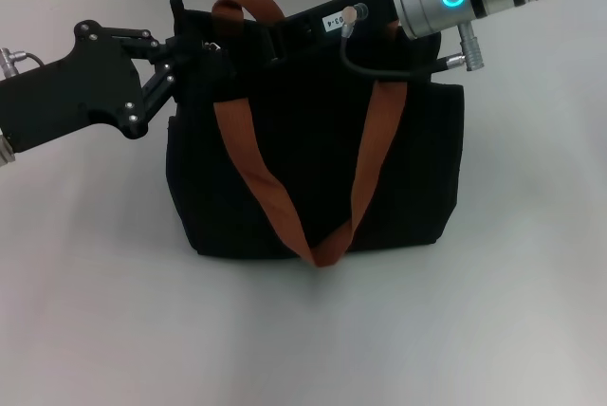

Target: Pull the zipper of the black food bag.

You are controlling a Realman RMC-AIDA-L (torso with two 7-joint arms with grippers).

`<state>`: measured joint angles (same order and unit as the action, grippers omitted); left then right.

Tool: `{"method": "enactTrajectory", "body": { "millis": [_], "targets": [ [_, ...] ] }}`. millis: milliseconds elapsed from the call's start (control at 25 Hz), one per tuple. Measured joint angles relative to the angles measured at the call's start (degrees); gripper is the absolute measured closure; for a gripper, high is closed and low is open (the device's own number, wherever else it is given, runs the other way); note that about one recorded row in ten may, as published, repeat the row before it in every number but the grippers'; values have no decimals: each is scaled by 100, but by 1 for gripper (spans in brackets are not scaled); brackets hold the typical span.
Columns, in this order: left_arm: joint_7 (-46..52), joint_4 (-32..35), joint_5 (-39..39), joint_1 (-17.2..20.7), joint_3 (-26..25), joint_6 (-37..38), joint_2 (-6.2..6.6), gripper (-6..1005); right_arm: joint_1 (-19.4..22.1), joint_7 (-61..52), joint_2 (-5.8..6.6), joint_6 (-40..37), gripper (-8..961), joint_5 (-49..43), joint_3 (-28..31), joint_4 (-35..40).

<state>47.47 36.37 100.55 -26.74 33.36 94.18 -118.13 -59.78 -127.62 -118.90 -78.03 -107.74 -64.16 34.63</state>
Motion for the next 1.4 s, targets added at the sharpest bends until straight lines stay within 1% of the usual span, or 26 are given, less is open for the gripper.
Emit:
{"method": "enactTrajectory", "body": {
  "millis": [120,560,760,1400],
  "targets": [
    [1,1,0,3,-3,1,0,930,8,0,-1,-1,846,-1,0,7],
    [14,1,0,34,-4,-1,0,931,69,50,-6,-14,858,-1,-32,146],
    [-1,1,0,55,-12,-5,0,930,74,47,-6,27,946,-1,-37,150],
    [-10,1,1,71,-38,-35,7,930,152,14,-2,59,947,-141,-9,302]
  ]
}}
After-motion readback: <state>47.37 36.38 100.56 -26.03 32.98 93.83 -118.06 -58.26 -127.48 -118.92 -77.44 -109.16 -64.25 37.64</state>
